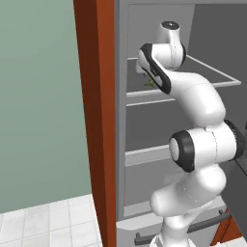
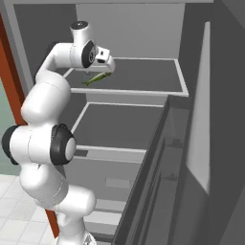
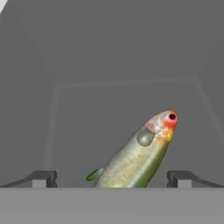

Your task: Gather the lemon and corn from the fridge and place them on a tray on the dining counter. Then gather the chicken drumstick and fish from the fridge and place them on the other tray.

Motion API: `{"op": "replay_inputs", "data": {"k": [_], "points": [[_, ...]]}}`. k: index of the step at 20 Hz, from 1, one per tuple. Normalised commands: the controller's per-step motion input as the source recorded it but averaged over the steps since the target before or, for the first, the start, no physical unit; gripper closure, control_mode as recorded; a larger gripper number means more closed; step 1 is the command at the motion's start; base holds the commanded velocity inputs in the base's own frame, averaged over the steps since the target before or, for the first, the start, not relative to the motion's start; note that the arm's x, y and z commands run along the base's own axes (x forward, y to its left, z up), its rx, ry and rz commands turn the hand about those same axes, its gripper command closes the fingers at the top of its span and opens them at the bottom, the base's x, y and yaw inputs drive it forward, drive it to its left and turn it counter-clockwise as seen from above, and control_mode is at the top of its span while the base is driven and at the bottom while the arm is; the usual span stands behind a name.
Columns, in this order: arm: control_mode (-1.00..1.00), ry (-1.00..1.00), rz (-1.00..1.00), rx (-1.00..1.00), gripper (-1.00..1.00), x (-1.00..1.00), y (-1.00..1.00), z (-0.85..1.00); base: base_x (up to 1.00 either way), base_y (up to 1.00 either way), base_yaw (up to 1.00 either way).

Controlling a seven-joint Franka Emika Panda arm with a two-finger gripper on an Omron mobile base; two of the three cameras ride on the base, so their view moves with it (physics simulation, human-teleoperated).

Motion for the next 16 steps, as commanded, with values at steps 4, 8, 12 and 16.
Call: {"op": "replay_inputs", "data": {"k": [4, 8, 12, 16], "points": [[-1.0, 0.1, 0.0, 0.0, -1.0, 0.11, 0.0, -0.2, 0.0, 0.0, 0.0], [-1.0, 0.1, -0.01, 0.0, -1.0, 0.12, 0.0, -0.19, 0.0, 0.0, 0.0], [-1.0, 0.12, -0.01, 0.0, -1.0, 0.16, 0.0, -0.21, 0.0, 0.0, 0.0], [-1.0, 0.13, -0.02, 0.0, -1.0, 0.12, 0.0, -0.25, 0.0, 0.0, 0.0]]}}
